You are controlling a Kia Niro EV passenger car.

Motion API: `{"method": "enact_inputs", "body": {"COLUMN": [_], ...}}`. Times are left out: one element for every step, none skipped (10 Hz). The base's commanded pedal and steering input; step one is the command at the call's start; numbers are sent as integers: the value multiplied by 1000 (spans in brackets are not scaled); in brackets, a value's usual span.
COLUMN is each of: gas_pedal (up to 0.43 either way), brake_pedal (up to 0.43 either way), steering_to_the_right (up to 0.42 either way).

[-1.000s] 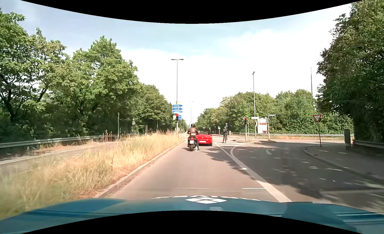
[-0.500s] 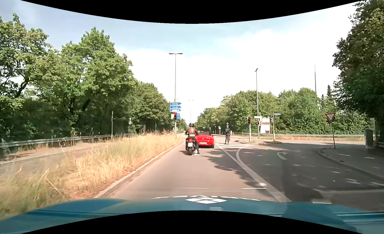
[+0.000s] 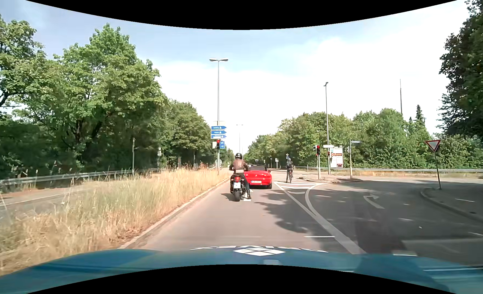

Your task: Follow the waypoints while adhering to traffic rules and regulations

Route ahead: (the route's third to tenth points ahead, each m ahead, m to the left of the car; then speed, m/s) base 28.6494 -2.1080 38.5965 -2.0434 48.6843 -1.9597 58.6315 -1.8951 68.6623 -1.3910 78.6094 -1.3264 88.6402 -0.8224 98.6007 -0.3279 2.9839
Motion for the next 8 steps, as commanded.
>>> {"method": "enact_inputs", "body": {"gas_pedal": [0, 0, 0, 0, 0, 0, 0, 0], "brake_pedal": [177, 177, 183, 177, 177, 177, 183, 177], "steering_to_the_right": [-3, -3, -3, -3, -3, -3, -3, -3]}}
